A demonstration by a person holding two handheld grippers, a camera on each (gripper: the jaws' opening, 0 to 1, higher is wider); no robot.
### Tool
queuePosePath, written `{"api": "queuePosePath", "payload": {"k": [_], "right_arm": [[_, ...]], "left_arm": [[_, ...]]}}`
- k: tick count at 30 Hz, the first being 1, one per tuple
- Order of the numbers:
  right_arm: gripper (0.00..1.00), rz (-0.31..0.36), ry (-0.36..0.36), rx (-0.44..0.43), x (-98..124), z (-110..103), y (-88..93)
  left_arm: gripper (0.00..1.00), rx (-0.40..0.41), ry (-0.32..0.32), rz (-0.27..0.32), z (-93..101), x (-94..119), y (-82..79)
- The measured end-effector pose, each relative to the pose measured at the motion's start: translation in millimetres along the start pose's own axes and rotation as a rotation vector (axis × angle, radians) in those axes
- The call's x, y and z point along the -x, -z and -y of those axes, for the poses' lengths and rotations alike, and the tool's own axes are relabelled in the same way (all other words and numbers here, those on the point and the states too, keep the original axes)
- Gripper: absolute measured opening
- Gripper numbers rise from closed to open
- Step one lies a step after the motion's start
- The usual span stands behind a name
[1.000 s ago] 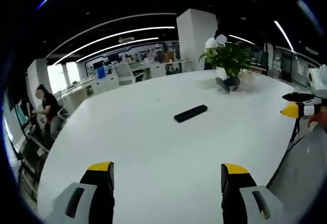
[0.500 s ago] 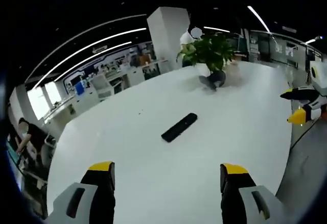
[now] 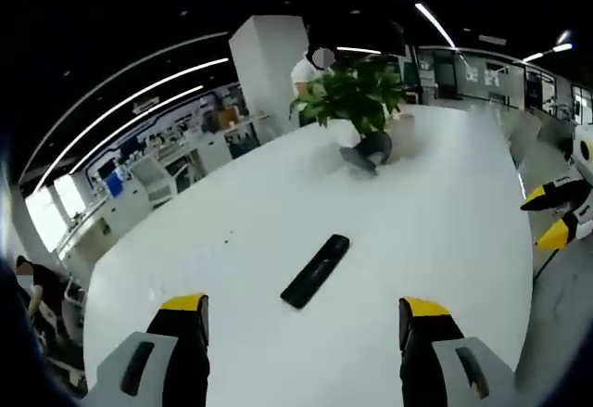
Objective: Press the specified remote control buttons in sequence, fully releasing each button before pressing the next.
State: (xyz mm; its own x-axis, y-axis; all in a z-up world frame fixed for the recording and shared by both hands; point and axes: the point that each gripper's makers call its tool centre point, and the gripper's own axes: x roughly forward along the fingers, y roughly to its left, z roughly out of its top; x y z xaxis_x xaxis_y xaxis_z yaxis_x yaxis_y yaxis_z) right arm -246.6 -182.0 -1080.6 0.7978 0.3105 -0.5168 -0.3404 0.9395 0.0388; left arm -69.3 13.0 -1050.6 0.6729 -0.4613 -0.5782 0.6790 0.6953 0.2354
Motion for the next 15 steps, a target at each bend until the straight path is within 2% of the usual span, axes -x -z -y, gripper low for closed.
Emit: {"api": "queuePosePath", "payload": {"k": [3, 6, 10, 13, 15], "right_arm": [[0.2, -0.025, -0.022, -0.002, -1, -5, 3.3], [0.16, -0.045, -0.031, 0.004, -3, -7, 6.1], [0.09, -0.064, -0.042, -0.001, -3, -9, 8.6], [0.0, -0.091, -0.048, -0.006, -4, -10, 12.5], [0.0, -0.101, -0.055, -0.003, -4, -11, 13.7]], "left_arm": [[0.87, -0.043, 0.013, -0.014, -3.4, -11, -2.7], [0.87, -0.076, 0.05, -0.027, -5.0, -24, -5.1], [0.86, -0.08, 0.088, -0.04, -6.6, -37, -7.4], [0.83, -0.145, 0.116, -0.074, -8.6, -51, -4.9], [0.82, -0.177, 0.155, -0.101, -6.3, -58, -1.3]]}}
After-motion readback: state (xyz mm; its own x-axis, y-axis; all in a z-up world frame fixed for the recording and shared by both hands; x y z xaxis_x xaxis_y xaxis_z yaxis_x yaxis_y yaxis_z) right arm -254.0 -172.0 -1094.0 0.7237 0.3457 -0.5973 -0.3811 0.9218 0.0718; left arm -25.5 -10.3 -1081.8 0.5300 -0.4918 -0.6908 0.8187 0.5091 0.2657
